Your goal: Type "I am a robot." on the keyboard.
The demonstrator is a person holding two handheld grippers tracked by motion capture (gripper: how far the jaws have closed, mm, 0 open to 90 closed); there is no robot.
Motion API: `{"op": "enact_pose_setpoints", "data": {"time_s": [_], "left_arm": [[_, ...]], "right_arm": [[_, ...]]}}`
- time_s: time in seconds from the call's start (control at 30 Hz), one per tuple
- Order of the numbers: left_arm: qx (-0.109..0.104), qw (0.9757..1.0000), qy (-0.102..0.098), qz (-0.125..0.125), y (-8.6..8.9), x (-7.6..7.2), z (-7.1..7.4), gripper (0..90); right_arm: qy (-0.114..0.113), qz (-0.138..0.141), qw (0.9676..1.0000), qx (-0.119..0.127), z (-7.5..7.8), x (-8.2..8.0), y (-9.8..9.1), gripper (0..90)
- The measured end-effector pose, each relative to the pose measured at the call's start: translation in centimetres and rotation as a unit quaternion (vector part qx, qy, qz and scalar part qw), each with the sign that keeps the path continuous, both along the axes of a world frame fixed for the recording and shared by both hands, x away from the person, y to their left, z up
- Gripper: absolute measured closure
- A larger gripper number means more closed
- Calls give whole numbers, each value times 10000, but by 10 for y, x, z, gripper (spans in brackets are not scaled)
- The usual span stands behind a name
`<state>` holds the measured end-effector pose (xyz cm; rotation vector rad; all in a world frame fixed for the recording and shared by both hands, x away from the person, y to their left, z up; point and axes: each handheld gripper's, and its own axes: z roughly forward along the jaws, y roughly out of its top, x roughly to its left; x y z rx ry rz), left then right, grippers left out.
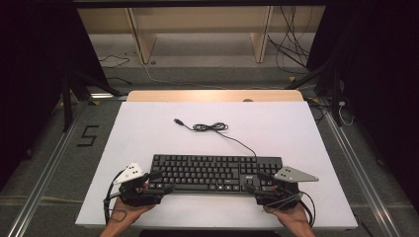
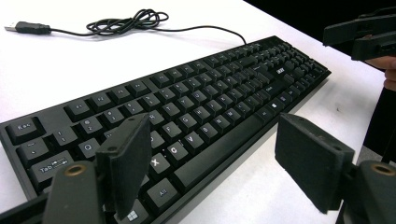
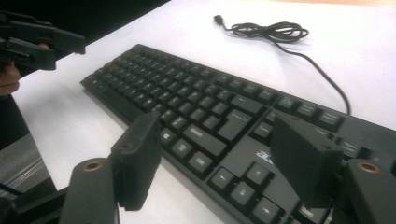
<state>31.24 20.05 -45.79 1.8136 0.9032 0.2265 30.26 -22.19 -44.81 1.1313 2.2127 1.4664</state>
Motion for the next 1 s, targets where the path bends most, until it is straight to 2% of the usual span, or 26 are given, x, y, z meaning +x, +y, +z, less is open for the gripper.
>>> {"op": "enact_pose_setpoints", "data": {"time_s": [0.33, 1.0], "left_arm": [[-59, 10000, -34, -67, 0, -1, 1, 254], [-64, 10000, -13, -31, 0, 0, 0, 254]], "right_arm": [[-37, -153, 9998, 89, -1, -5, -9, 311], [-99, -177, 9997, 131, 0, -6, -9, 310]]}}
